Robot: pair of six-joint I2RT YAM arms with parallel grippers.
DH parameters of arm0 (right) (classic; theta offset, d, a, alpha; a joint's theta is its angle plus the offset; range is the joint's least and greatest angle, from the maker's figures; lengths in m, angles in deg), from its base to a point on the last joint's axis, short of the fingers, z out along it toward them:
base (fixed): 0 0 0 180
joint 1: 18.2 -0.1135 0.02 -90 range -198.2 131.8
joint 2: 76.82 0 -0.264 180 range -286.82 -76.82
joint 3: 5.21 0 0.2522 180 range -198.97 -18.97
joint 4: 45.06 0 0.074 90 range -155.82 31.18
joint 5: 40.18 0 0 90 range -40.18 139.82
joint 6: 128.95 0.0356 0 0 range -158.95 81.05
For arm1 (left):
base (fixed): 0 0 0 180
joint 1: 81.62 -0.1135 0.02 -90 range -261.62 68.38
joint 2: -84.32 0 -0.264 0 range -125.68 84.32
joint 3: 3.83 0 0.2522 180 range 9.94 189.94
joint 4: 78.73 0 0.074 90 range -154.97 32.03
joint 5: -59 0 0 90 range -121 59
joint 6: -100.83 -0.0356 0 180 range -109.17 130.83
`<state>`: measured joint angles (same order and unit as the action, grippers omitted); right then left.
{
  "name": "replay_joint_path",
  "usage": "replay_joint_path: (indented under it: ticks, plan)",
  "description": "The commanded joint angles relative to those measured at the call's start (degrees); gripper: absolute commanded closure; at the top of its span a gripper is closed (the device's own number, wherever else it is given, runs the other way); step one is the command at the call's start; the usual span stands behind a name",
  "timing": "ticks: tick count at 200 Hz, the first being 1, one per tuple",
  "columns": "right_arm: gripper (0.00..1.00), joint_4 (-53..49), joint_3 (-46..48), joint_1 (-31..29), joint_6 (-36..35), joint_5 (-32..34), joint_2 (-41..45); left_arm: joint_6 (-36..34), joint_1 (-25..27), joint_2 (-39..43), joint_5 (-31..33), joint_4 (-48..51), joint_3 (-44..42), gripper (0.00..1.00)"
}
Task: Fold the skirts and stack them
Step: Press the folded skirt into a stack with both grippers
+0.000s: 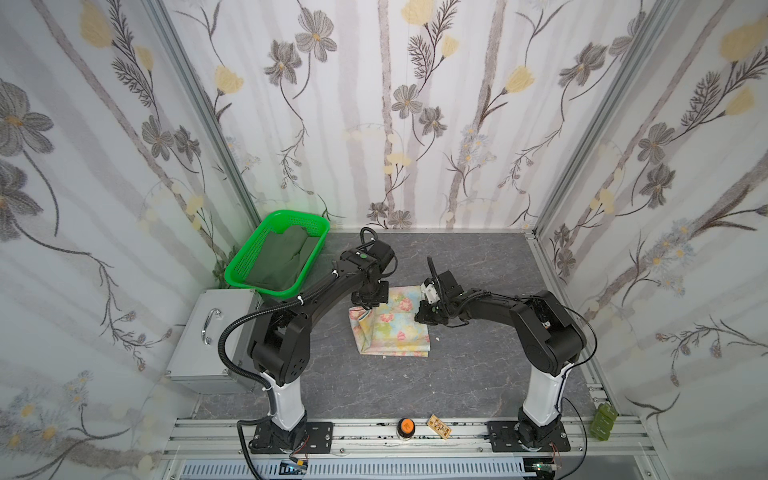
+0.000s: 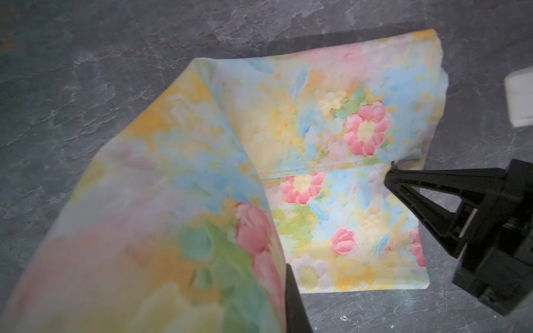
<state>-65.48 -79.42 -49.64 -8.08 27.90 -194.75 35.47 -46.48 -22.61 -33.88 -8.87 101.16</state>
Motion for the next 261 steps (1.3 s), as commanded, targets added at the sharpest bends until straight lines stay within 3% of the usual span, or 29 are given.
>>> replay_joint_path:
  ticks: [1, 54, 97, 145, 261]
  plan:
    - [0.94, -2.7, 0.8, -0.1, 0.0, 2.5, -0.5, 1.7, 2.5, -3.6, -1.1, 0.5, 3.4, 1.00]
    - [0.95, -1.6, 1.7, 0.1, 1.2, 1.1, 0.8, 2.2, 7.2, -12.4, -1.8, 0.2, 11.6, 1.00]
    - [0.94, -0.1, 4.7, 2.3, 2.9, -3.4, 6.4, 2.7, 7.7, -13.6, -2.0, 0.0, 12.8, 1.00]
    - [0.93, 0.7, 9.1, 5.5, 3.0, -4.1, 11.6, 2.8, 8.1, -14.2, -2.7, 0.0, 13.2, 1.00]
    - [0.94, 6.6, 11.9, 6.9, 3.0, -4.1, 5.1, 2.4, 12.8, -18.3, -5.3, 0.2, 15.6, 1.00]
